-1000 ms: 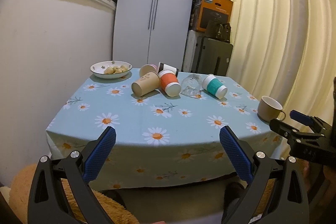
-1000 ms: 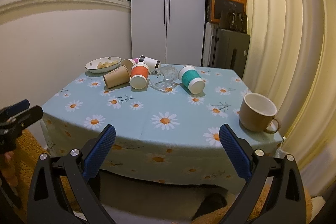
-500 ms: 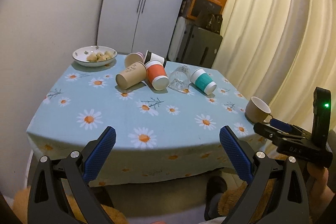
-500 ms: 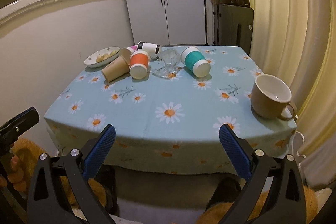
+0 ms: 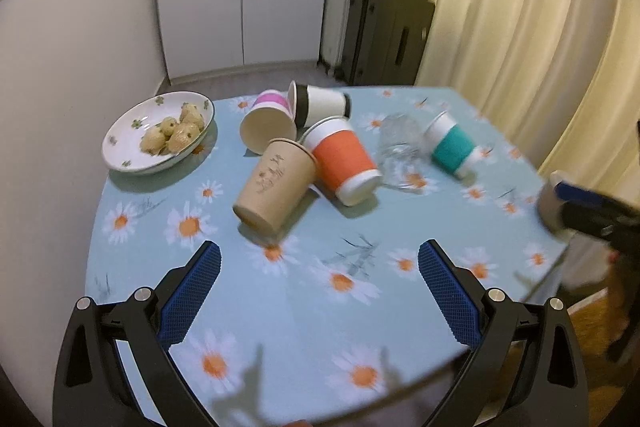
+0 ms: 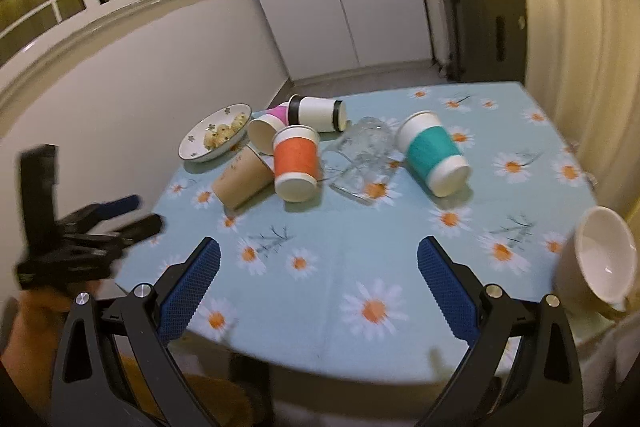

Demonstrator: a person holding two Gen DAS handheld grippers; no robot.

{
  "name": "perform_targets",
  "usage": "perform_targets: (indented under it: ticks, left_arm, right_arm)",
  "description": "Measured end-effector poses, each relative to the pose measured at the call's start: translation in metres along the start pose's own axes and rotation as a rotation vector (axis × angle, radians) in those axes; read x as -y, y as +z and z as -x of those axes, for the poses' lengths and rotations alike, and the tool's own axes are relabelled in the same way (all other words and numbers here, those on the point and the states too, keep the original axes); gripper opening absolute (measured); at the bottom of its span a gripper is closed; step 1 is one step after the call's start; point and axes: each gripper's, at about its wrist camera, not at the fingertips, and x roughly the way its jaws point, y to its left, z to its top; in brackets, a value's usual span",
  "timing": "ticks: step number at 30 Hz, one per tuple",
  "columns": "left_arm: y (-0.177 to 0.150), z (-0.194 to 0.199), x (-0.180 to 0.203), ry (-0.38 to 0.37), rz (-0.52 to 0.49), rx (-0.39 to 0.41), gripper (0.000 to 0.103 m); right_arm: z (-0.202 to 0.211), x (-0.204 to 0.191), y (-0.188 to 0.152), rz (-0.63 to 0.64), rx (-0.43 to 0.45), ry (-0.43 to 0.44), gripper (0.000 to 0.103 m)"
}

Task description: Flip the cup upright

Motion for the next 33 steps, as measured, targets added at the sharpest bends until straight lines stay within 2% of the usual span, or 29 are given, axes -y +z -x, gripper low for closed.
perform_targets:
  ticks: [6, 12, 14, 15, 19, 22, 30, 33]
  left_arm:
    - [0.033, -0.067, -0.005, 0.042, -0.119, -0.139, 0.095]
    - [0.055, -0.121, -0.009, 0.081, -0.196, -0.272, 0.095]
    - [0.057, -0.133, -0.01, 0.097, -0.227, -0.311, 0.086]
    - [0.058, -0.139, -0.011, 0.106, -0.243, -0.336, 0.085]
    - [0.06, -0.151, -0.011, 0.116, -0.286, -0.382, 0.076]
    - [0.06, -0.157, -0.01, 0.125, -0.309, -0.41, 0.06]
    - [0.062, -0.152, -0.012, 0.132, -0.305, -0.415, 0.059]
    - [0.063, -0.14, -0.013, 0.122, -0.254, -0.414, 0.059]
  right_arm:
    - [-0.045, 0.003, 0.028, -0.021, -0.119, 0.024, 0.098]
    - [-0.077, 0.016, 0.034, -0.075, -0.202, 0.075, 0.098]
    - [-0.087, 0.02, 0.034, -0.1, -0.233, 0.097, 0.098]
    - [-0.091, 0.021, 0.035, -0.106, -0.245, 0.105, 0.098]
    - [-0.102, 0.022, 0.036, -0.123, -0.285, 0.132, 0.097]
    - [-0.109, 0.026, 0.034, -0.153, -0.327, 0.166, 0.097]
    - [-0.105, 0.028, 0.031, -0.166, -0.341, 0.169, 0.097]
    - [-0.104, 0.027, 0.031, -0.174, -0.344, 0.189, 0.097]
